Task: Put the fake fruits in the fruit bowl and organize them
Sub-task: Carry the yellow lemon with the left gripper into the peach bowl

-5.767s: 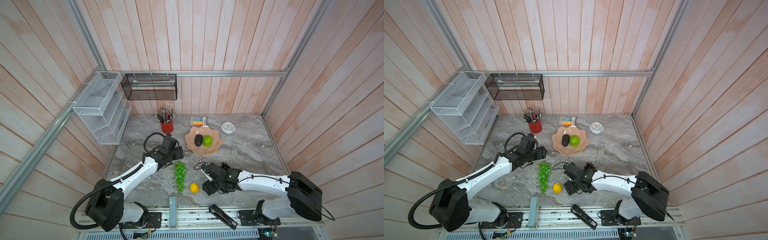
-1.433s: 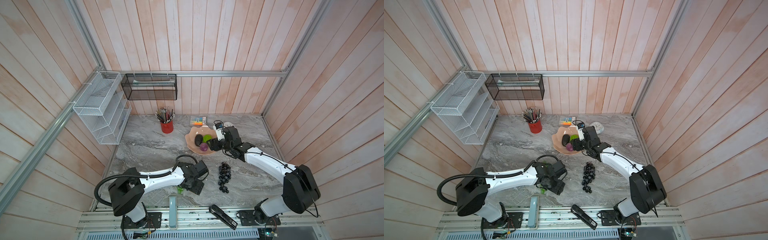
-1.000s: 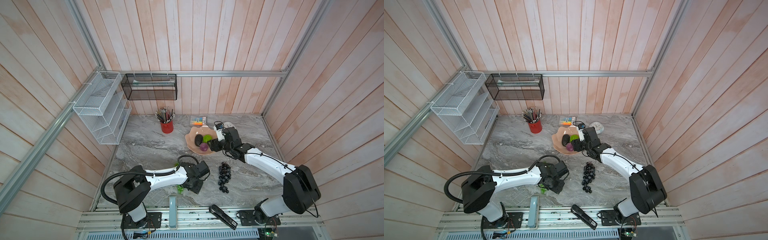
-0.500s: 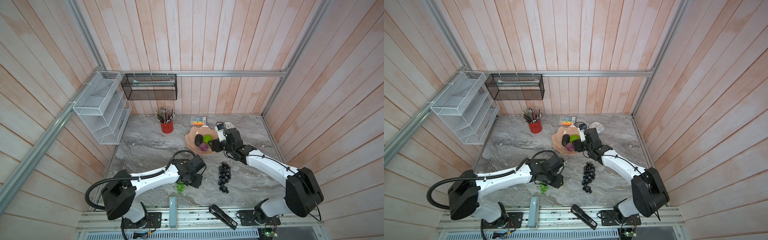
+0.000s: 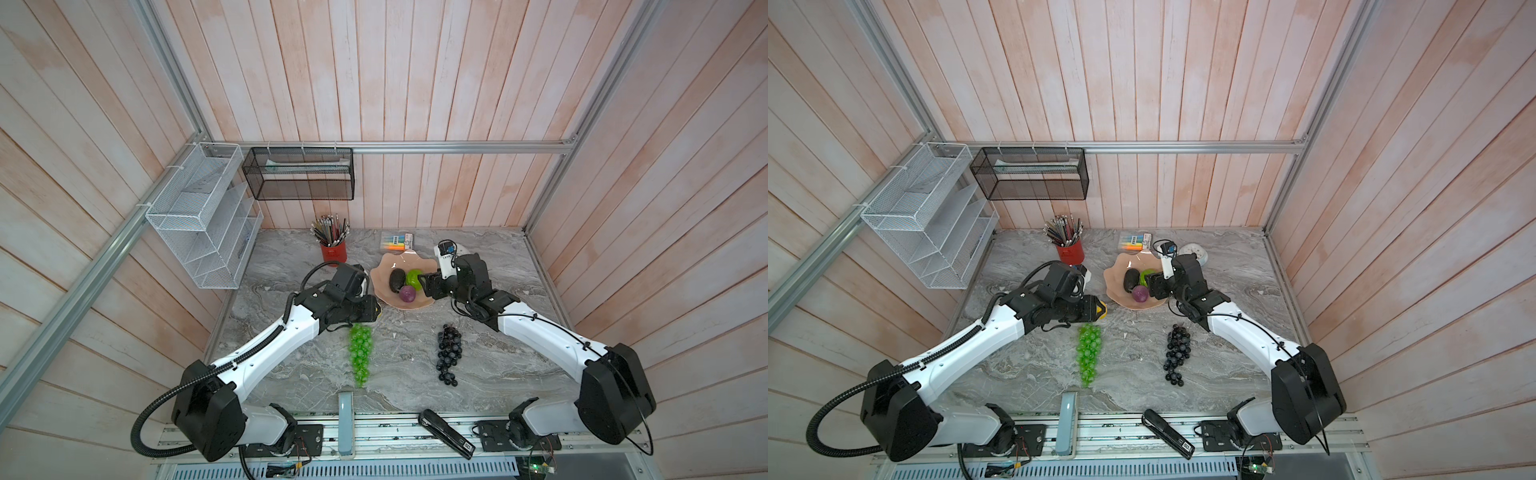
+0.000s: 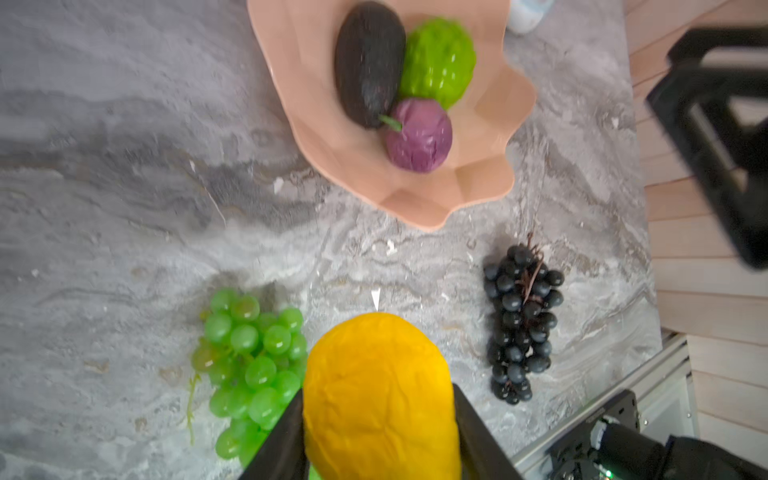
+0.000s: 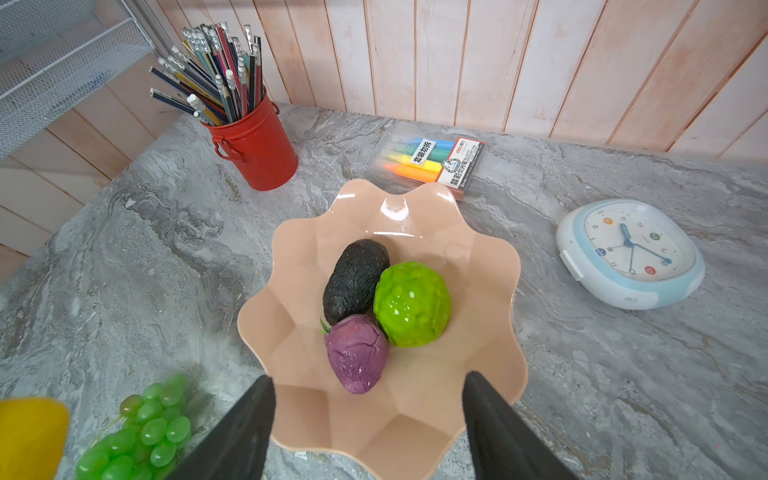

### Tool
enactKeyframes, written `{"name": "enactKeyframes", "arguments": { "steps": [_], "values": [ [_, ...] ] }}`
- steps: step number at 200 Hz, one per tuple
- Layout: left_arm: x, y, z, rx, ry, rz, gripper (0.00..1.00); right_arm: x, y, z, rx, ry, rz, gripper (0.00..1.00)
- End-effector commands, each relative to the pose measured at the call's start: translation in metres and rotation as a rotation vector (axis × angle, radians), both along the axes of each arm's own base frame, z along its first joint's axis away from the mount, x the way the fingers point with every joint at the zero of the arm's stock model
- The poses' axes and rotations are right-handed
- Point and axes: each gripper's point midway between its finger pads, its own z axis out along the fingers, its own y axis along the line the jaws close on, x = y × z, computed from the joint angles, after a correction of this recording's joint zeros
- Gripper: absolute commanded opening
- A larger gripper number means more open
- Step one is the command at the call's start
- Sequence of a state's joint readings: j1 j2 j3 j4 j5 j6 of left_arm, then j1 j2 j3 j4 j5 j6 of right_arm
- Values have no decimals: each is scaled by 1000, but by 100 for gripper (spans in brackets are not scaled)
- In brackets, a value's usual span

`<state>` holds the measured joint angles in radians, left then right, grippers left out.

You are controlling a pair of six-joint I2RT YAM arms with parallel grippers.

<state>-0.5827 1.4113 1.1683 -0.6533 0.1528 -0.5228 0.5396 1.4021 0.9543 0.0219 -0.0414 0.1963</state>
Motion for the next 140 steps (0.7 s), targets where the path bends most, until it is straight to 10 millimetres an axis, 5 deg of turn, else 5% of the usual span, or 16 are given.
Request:
{"name": "enactKeyframes", "arguments": {
  "steps": [1,89,140],
  "values": [
    [29,-1,7,3,-47,-15,41,1,-4,13,19,-10,-23,71],
    [108,-41,-38,39,-14,-63,40,-16,-17,-11,11,33,-44,71],
    [122,-54,-71,57,52,-74,39,-19,-20,-13,10,26,-40,71]
  ]
}}
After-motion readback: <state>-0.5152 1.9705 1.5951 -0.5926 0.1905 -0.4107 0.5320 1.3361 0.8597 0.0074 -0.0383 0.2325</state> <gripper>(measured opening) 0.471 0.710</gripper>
